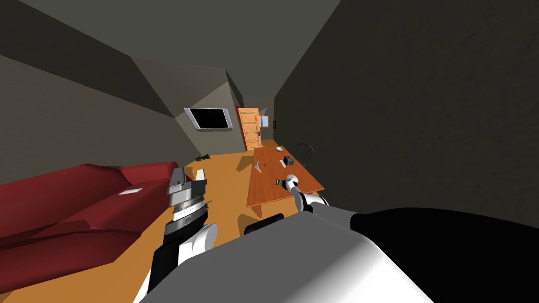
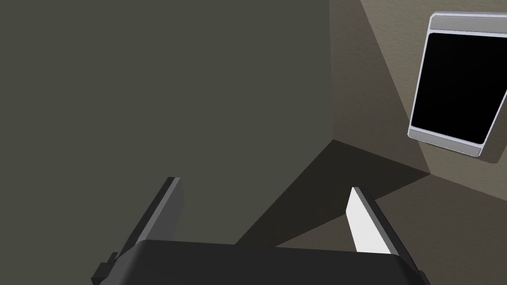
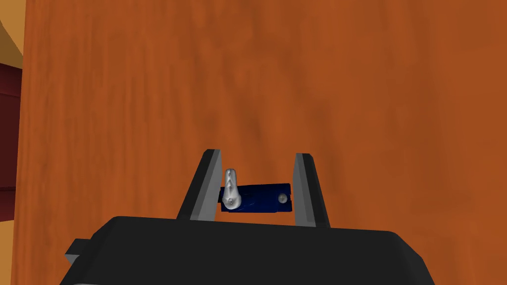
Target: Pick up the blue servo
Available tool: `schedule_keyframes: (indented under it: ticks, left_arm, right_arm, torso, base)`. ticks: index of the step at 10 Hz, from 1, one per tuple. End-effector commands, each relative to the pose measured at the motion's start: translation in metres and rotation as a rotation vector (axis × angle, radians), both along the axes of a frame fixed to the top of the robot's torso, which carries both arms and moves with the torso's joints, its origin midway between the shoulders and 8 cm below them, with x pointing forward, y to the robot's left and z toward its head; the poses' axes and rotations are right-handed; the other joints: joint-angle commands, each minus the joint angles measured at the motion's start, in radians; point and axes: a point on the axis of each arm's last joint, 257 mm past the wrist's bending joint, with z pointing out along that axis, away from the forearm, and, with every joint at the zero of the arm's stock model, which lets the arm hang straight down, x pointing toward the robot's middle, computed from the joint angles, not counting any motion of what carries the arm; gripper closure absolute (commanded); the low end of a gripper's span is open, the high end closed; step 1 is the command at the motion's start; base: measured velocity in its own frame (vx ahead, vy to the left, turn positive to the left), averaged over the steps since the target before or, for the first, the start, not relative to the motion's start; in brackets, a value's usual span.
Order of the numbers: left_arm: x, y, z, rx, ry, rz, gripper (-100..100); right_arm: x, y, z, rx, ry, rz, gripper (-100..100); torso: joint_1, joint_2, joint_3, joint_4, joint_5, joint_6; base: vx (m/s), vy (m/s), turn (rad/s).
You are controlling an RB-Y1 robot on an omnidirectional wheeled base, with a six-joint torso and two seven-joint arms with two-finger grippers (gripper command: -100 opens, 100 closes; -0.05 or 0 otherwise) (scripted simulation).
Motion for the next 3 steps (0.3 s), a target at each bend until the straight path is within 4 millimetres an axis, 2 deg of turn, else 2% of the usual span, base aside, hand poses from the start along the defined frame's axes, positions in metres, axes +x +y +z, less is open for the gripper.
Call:
schedule_keyframes:
  ticks: [1,2,3]
  left_arm:
    - [0.0000,0.0000,0.0000,0.000,0.000,0.000,0]
    - [0.0000,0.0000,0.0000,0.000,0.000,0.000,0]
    - [0.0000,0.0000,0.0000,0.000,0.000,0.000,0]
  right_arm:
    - [0.0037,-0.0018,0.0030,0.001,-0.002,0.006,100]
    - [0.0025,-0.0014,0.0018,0.002,-0.001,0.002,100]
    - [0.0026,-0.0014,0.0018,0.001,-0.001,0.004,0]
  torso:
    - [0.000,0.000,0.000,0.000,0.000,0.000]
    - [0.000,0.000,0.000,0.000,0.000,0.000]
    - [-0.001,-0.001,-0.001,0.000,0.000,0.000]
  base:
    - [-0.034,0.030,-0.026]
    - [-0.014,0.014,-0.007]
    - [0.000,0.000,0.000]
